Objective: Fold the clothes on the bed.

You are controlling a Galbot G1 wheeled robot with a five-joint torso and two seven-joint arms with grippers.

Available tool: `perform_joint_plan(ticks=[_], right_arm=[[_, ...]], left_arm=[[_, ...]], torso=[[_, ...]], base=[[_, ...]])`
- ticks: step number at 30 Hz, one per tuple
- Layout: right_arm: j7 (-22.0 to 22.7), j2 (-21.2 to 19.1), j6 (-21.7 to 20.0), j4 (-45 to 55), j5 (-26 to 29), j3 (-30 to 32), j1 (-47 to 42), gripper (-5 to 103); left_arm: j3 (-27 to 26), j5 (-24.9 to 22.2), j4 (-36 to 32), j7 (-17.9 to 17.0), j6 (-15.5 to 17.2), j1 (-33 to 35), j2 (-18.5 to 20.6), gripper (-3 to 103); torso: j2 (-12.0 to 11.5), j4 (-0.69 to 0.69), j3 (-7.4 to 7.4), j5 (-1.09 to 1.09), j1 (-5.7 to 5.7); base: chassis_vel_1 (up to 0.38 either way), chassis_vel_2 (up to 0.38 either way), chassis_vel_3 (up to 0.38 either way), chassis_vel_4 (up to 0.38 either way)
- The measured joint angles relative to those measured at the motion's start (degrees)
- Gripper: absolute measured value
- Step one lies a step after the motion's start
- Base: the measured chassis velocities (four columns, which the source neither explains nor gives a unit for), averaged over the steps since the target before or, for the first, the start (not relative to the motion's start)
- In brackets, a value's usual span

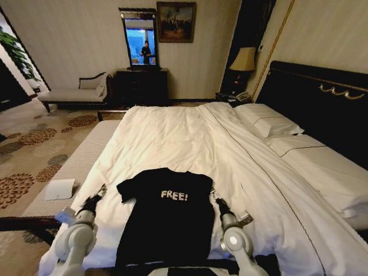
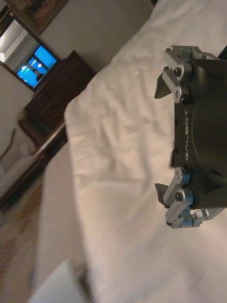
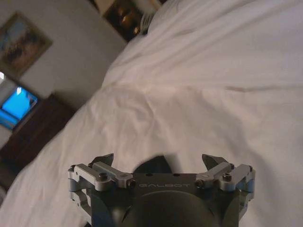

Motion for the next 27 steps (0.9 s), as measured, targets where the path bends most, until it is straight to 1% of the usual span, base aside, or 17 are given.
perform_joint_plan(ticks=[1,5,10,13,20,22,23,25,27], right_arm=[[0.0,0.0,0.0,0.0,0.0,0.0,0.0,100],[1.23,1.28,0.12,0.72,0.25,0.17,-0.25,100],[1.54,1.71,0.04,-0.12,0.4,-0.25,-0.12,100],[1.78,1.87,-0.03,-0.89,0.4,-0.78,-0.06,100],[1.87,1.76,-0.07,-1.61,0.39,-1.41,0.18,100],[1.94,1.53,-0.08,-1.61,0.45,-1.12,0.17,100],[1.97,1.34,-0.1,-1.59,0.5,-0.93,0.18,100],[1.99,1.15,-0.14,-1.58,0.66,-0.71,0.21,100],[2.01,1.13,-0.16,-1.61,0.71,-0.69,0.26,100]], left_arm=[[0.0,0.0,0.0,0.0,0.0,0.0,0.0,100],[1.27,-1.91,5.68,1.1,0.83,-2.59,-1.7,100],[2.32,-2.06,8.46,1.87,1.1,-3.95,-2.88,100],[2.96,-1.76,10.4,1.91,1.15,-5.06,-3.84,100],[3.64,-1.24,12.16,2.06,0.76,-6.52,-5.32,100],[4.26,0.08,14.04,2.4,0.08,-7.95,-5.8,101],[4.55,1.02,15.4,2.71,-0.48,-8.92,-6.02,99],[4.94,1.57,17.57,3.19,-1.03,-10.69,-6.14,90],[5.02,1.61,17.91,3.26,-1.07,-11.01,-6.15,90]], torso=[[0.0,0.0,0.0,0.0,0.0],[0.0,0.01,0.0,0.0,0.0],[0.0,0.01,0.0,0.01,0.0],[0.0,0.0,0.0,0.01,0.0],[0.0,0.02,0.0,0.01,0.0],[0.0,0.01,0.0,0.01,0.0],[0.0,0.01,0.0,0.01,0.0],[0.0,0.01,0.0,0.01,0.0],[0.0,0.01,0.0,0.02,0.0]], base=[[0.0,0.0,0.0,0.0],[0.0,0.0,0.0,0.0],[0.0,0.0,0.0,0.0],[0.0,0.0,0.0,0.0],[0.0,0.0,0.0,0.0],[0.0,0.0,0.0,0.0],[0.0,0.0,0.0,0.0],[0.0,0.0,0.0,0.0],[0.0,0.0,0.0,0.0]])
